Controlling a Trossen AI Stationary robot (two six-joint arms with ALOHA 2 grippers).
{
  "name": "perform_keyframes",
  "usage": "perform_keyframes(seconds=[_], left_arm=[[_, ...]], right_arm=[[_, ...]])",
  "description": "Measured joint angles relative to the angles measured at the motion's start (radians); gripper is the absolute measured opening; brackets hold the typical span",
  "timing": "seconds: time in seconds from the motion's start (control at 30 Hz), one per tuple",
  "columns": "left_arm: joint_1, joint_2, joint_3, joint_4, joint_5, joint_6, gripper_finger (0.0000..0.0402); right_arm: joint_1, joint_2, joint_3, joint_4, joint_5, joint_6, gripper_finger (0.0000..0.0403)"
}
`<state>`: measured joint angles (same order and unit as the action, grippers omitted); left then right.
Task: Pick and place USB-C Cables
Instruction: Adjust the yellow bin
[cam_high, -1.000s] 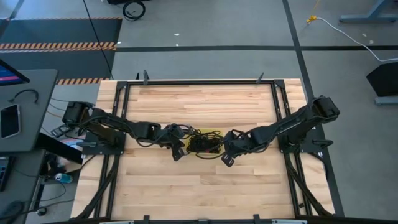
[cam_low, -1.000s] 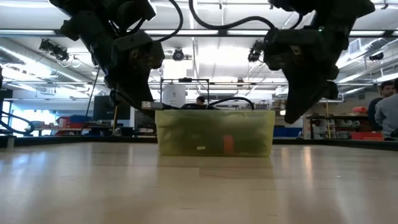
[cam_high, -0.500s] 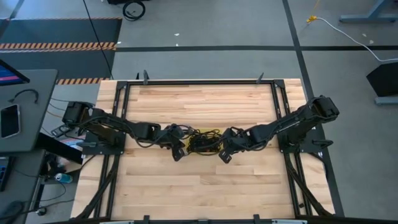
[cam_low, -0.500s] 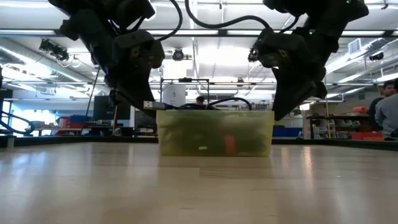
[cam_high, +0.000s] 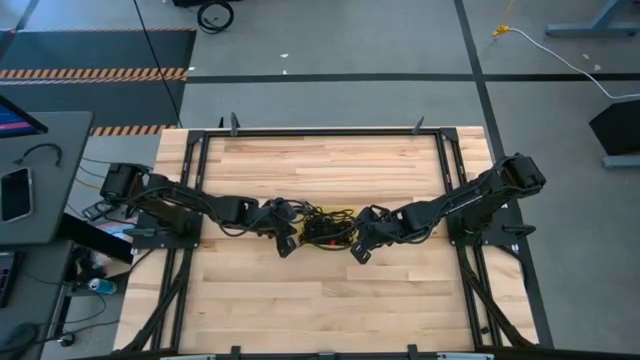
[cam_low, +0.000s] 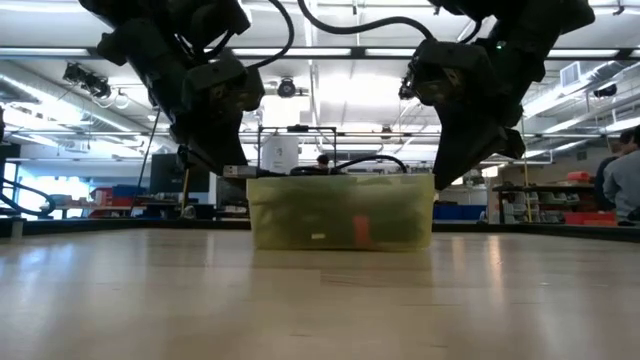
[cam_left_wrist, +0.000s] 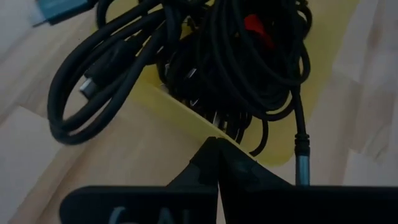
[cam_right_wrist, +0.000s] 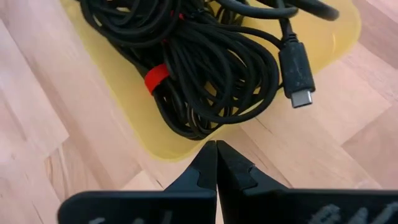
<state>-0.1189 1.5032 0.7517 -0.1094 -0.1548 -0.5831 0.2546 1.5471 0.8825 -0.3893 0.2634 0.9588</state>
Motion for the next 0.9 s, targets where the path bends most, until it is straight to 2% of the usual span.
perform_keyframes(seconds=[0.9], left_arm=[[-0.022, 0.0, 0.0, 0.008, 0.002, -0.059, 0.0002]], right_arm=[[-0.023, 0.0, 0.002, -0.032, -0.003, -0.072, 0.0002]])
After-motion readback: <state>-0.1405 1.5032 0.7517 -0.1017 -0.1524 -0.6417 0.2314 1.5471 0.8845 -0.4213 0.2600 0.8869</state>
